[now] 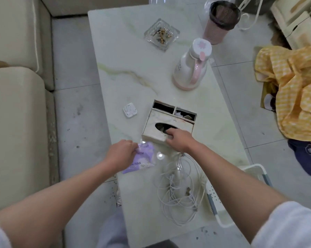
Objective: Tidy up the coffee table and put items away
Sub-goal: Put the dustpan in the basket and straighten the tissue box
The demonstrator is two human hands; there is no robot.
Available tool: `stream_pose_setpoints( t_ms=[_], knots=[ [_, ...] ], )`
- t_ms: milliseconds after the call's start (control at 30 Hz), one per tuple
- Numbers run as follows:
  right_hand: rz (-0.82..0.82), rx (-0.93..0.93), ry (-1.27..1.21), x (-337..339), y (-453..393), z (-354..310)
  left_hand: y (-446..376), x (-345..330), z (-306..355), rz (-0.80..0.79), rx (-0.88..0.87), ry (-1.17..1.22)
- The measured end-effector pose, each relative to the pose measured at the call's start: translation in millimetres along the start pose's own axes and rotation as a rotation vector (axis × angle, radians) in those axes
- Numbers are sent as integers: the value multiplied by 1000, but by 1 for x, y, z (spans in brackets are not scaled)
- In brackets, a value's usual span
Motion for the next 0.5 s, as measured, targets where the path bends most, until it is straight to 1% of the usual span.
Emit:
stream_pose_setpoints(
  t_ms=[67,167,267,400,500],
  knots=[
    [-27,-3,63,-5,-2,-6,5,16,0,62,-77,-10],
    [87,36,12,17,-1,-18,7,39,8,134,-153,12],
    [192,80,-37,53,2,-19,5,64,19,171,-217,67],
    [401,4,-7,115,1,5,-5,101,46,255,-335,117],
    [399,-72,-36,132,-10,23,-28,115,74,320,-446,80]
  ],
)
Point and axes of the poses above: each hand's wrist, its own y-axis away from the middle knuckle, its own x-axis out of the back of the hand, z = x × y, the point moved 8 cm from there along -y, towards the middle knuckle, and after that the axes turned 4 degrees about y, right-handed, at the moved point
